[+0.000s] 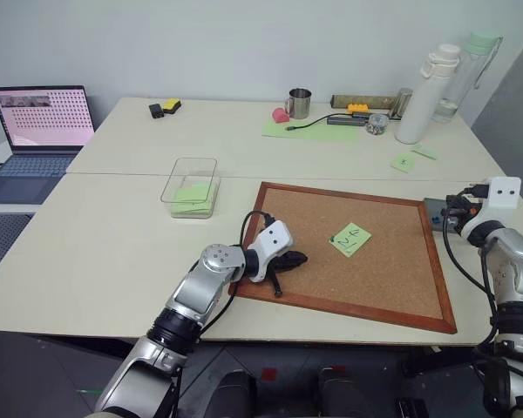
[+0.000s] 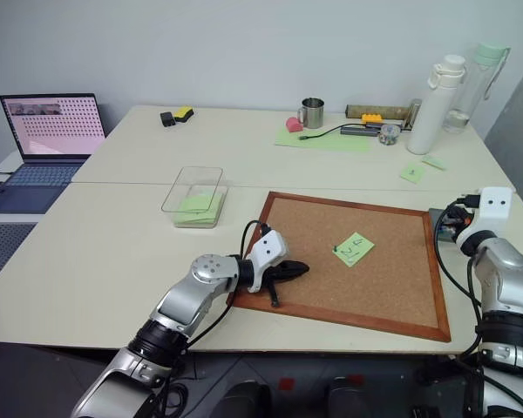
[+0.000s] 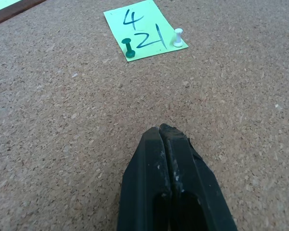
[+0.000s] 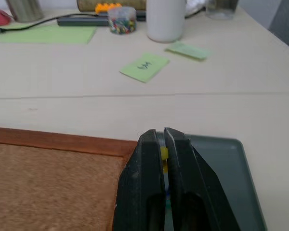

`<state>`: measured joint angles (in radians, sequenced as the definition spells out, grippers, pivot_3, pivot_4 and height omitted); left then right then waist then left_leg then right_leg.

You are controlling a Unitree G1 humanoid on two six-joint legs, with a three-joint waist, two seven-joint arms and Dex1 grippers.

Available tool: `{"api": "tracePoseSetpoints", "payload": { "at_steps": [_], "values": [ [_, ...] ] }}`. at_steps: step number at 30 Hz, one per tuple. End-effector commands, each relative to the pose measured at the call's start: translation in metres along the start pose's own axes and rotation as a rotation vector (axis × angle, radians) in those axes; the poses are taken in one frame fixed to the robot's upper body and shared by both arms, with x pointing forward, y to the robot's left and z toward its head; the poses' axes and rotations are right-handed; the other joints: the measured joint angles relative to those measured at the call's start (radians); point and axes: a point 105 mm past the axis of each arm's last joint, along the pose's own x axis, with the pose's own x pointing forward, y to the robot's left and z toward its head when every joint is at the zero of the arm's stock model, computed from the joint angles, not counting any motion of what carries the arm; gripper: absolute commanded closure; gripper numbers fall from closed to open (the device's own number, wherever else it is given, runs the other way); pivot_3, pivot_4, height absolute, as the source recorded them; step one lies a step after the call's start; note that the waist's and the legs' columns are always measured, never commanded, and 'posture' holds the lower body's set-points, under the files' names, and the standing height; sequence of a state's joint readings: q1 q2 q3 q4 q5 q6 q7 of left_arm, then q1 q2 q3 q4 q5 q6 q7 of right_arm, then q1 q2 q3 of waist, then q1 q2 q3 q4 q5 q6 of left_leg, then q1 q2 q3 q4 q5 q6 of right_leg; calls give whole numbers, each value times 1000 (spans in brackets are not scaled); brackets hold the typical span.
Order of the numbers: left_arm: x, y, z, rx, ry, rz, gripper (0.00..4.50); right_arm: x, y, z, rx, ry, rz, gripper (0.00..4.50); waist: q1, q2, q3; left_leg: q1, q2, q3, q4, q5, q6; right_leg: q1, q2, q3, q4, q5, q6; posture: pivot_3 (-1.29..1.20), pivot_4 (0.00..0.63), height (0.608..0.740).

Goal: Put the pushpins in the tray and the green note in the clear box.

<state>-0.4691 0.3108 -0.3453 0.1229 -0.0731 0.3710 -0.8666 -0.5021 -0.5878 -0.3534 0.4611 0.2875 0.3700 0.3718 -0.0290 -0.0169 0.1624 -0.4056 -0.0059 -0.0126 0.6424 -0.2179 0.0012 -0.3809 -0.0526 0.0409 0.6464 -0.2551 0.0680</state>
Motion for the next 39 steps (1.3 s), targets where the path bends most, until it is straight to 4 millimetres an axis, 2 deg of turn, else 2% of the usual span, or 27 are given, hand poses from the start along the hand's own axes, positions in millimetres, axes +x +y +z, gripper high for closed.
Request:
{"api": "tracePoseSetpoints", "payload": {
  "at_steps": [1,4,14,31,32,34,39],
  "values": [
    [-5,0,-13,-34,50,18,4500,5,-11,16,24,-58,-15,4436,-1,0,0,0,0,0,0,0,0,0,0,0,0,0,0,0,150,740],
    [-8,0,-15,-36,55,26,4500,8,-15,18,35,-70,-22,3854,-2,0,0,0,0,0,0,0,0,0,0,0,0,0,0,0,150,740],
    [-8,-6,-15,-44,58,18,4500,8,-18,27,15,-112,-13,1447,-3,0,0,0,0,0,-1,0,0,0,0,0,0,0,0,0,150,740],
    [-6,-6,-12,-38,56,8,4500,0,-14,32,-16,-141,18,1447,-3,0,0,0,0,0,-1,0,0,0,0,0,-1,0,0,0,150,740],
    [-6,-6,-13,-39,56,9,4500,-2,-8,31,-30,-140,49,1447,-3,0,0,0,0,0,-1,0,0,0,0,0,-1,0,0,0,150,740],
    [-7,-5,-13,-42,58,15,4500,-11,16,24,-60,-124,180,1447,-1,0,0,0,0,0,-1,0,0,0,0,0,-1,0,0,0,150,740],
    [-9,-4,-15,-48,61,23,4500,-56,89,7,-108,-119,529,1447,-1,0,0,-1,0,-2,-2,0,0,-1,0,-1,-1,-1,0,0,150,740]
  ]
}}
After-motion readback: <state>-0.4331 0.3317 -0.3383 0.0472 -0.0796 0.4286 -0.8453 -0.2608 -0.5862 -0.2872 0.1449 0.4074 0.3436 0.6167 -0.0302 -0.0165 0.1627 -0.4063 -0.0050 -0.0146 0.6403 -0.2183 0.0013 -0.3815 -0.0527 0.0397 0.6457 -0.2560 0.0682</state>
